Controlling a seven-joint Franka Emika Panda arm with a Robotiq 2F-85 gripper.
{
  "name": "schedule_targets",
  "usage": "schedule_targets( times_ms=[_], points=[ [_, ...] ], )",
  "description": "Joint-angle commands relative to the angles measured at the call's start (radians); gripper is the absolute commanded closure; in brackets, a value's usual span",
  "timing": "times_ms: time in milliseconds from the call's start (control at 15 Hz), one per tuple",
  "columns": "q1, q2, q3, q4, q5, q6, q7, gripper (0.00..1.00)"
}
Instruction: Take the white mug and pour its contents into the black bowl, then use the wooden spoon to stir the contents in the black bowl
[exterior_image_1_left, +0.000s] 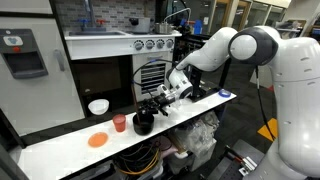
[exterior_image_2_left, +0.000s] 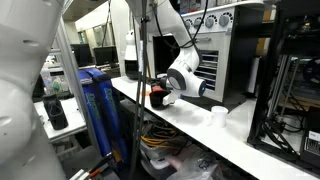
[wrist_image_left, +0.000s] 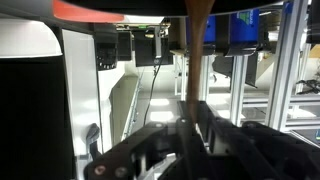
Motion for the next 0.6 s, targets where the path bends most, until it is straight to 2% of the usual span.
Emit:
schedule_targets(
  times_ms=[0, 533],
  points=[
    [-0.011, 0.000, -0.016, -0.004, -0.016, -0.007, -0.007, 0.97],
    [-0.024, -0.005, -0.043, -0.009, -0.033, -0.004, -0.007, 0.97]
  ],
)
